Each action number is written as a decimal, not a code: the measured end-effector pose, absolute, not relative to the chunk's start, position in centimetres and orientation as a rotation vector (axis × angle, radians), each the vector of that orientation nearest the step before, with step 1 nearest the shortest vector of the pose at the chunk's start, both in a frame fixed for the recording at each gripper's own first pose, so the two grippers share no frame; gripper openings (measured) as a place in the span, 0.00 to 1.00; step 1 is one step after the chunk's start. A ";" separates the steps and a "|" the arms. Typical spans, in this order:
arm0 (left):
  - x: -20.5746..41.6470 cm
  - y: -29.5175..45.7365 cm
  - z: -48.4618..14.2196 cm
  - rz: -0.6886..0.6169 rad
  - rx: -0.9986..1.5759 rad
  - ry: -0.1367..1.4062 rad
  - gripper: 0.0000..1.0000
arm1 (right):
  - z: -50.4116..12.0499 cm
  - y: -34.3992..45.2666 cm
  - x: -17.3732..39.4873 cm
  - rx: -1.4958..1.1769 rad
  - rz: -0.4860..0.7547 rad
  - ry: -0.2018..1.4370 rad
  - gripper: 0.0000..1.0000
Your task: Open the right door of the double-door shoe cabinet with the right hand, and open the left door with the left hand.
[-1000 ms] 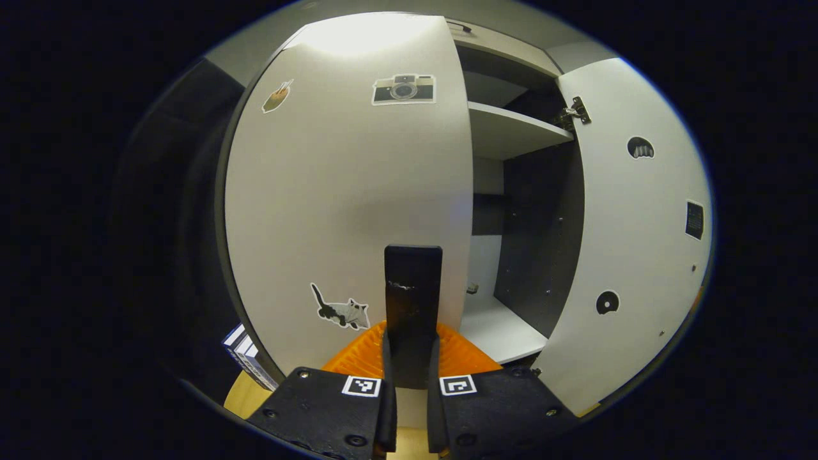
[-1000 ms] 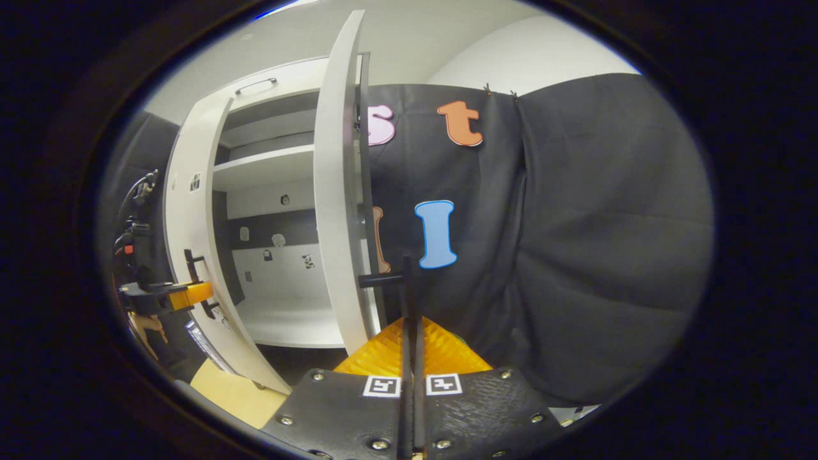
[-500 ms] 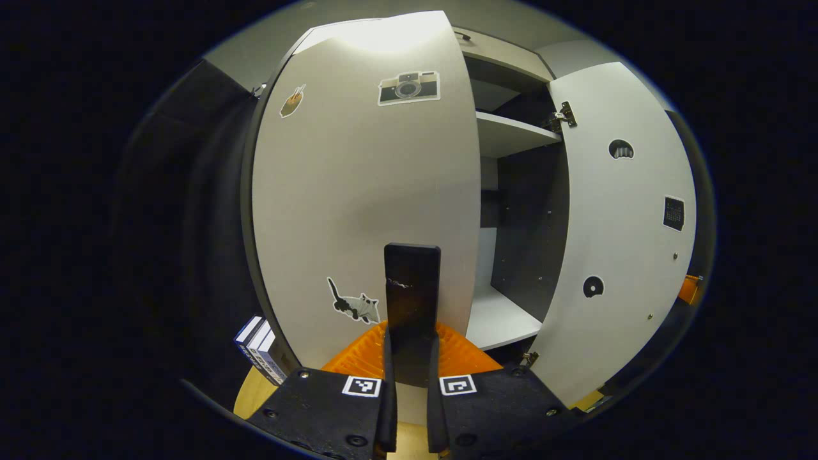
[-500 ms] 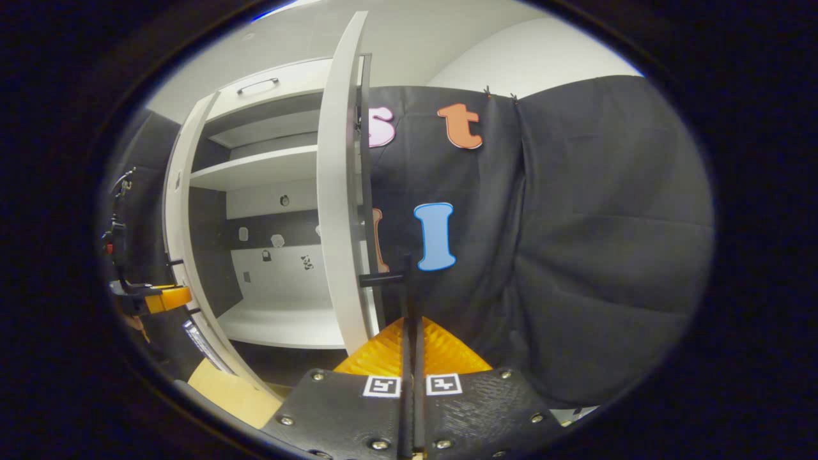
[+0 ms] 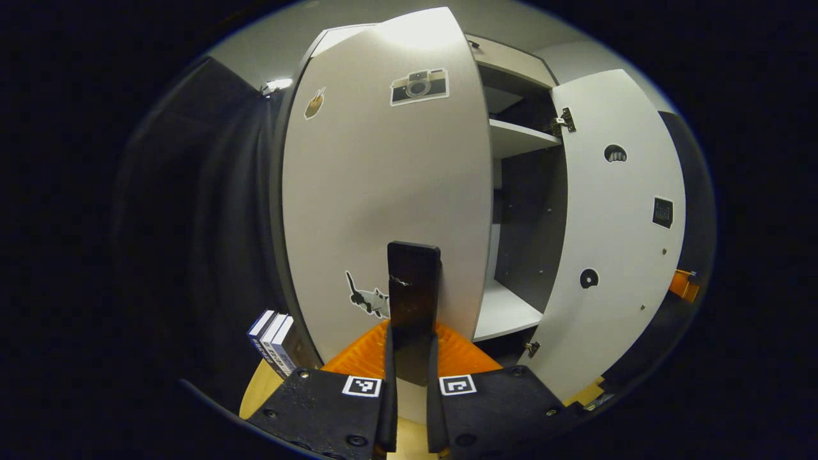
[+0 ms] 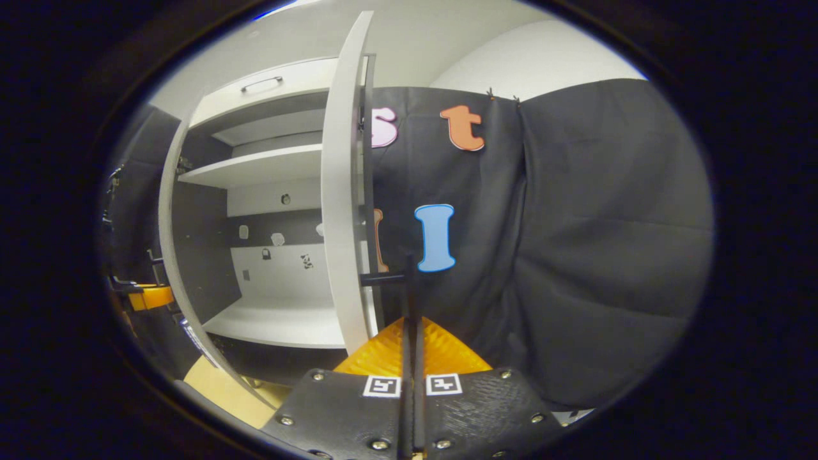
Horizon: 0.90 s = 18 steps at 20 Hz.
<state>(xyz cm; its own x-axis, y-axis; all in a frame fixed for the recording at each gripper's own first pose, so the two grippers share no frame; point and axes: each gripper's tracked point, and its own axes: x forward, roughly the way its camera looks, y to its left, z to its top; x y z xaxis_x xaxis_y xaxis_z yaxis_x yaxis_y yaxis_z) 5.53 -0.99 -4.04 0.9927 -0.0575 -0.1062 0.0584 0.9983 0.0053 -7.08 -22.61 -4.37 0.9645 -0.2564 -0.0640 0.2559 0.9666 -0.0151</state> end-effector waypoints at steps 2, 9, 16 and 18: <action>5.3 -0.6 -4.1 -0.044 0.009 0.109 0.19 | -4.4 -22.6 -7.1 -0.008 -0.260 0.067 0.00; 4.5 0.8 -4.3 0.017 0.016 0.122 0.19 | -4.5 -22.6 -7.1 -0.009 -0.264 0.071 0.00; 3.6 2.7 -4.4 0.108 0.018 0.131 0.14 | -4.5 -22.6 -7.1 -0.011 -0.257 0.076 0.00; 3.2 3.6 -4.4 0.139 0.030 0.136 0.11 | -4.5 -22.6 -7.1 -0.011 -0.255 0.076 0.00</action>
